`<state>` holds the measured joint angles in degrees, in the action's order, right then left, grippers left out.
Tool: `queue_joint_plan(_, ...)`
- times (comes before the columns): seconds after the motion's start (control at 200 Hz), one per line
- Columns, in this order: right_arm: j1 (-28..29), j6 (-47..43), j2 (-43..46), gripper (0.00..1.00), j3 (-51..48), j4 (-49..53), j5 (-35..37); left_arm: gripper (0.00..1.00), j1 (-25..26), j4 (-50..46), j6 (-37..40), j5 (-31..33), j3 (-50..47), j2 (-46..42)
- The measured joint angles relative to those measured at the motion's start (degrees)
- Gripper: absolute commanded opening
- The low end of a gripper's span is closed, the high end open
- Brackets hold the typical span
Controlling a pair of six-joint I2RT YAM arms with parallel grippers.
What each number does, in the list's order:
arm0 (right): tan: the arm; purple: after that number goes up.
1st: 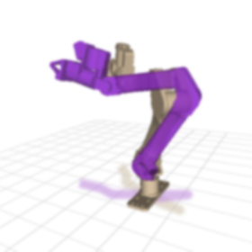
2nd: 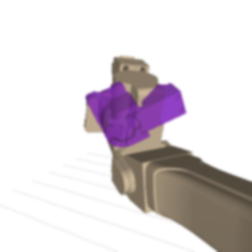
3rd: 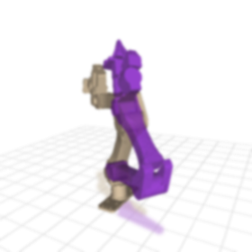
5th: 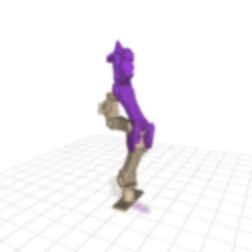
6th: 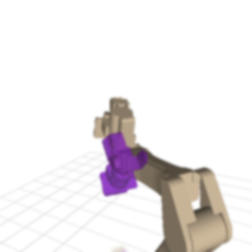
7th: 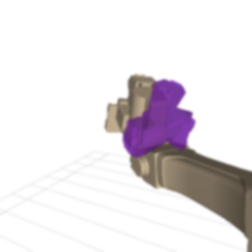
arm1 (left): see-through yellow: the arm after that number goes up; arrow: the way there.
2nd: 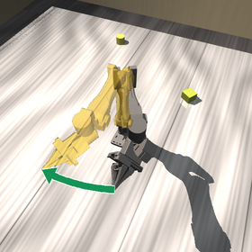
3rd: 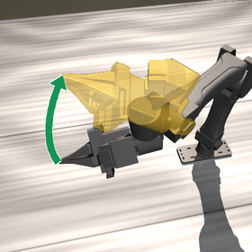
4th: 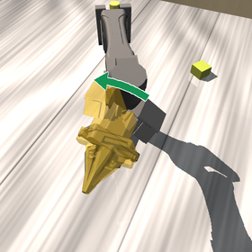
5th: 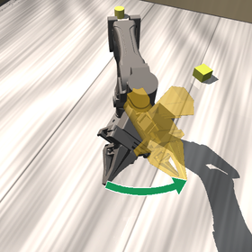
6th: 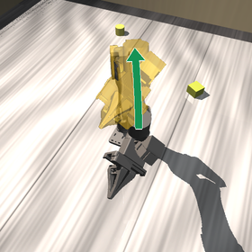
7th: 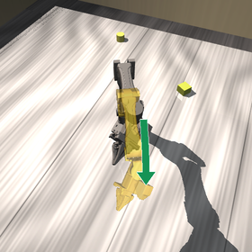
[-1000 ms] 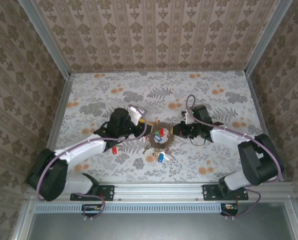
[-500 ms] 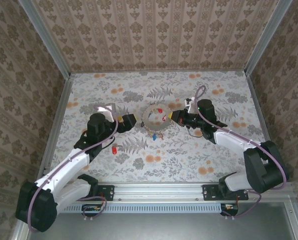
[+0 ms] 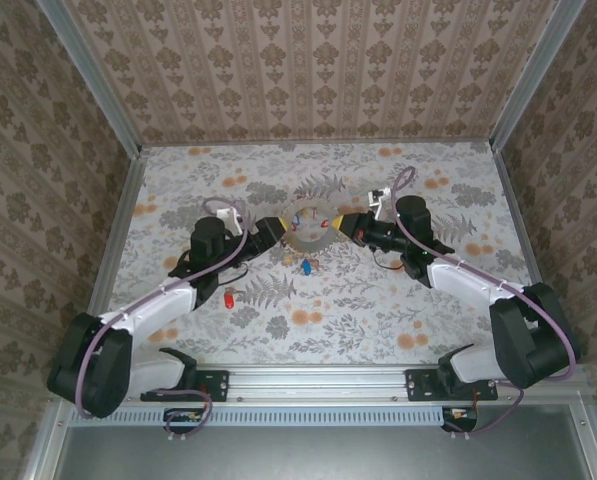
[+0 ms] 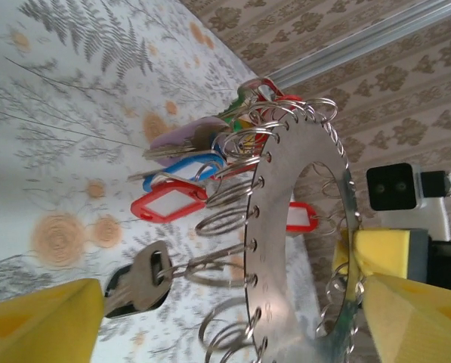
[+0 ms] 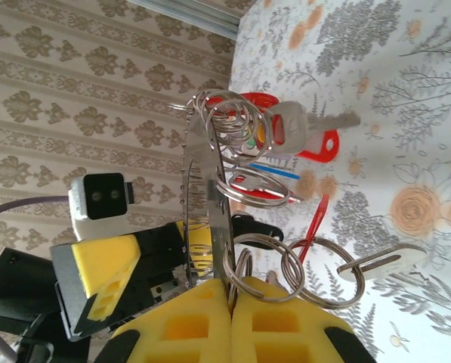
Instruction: Put the keys on the keyring
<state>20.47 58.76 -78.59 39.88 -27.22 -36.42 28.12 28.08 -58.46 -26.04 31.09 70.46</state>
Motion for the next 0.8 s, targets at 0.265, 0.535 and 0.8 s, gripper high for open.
queue_joint_plan(0.265,1.11,0.63,-0.09,0.00,0.96,-2.21,-0.04,0.47,1.42,7.32,-4.70,-2.43,2.08,5.18)
queue_joint_plan(0.535,1.16,-0.13,-0.11,0.00,1.07,-2.95,0.00,0.09,1.40,10.25,-5.38,-2.86,2.93,5.55)
queue_joint_plan(0.8,0.94,-4.24,1.46,0.27,1.14,-2.67,0.83,0.00,0.90,15.21,-5.35,-5.40,3.91,5.22)
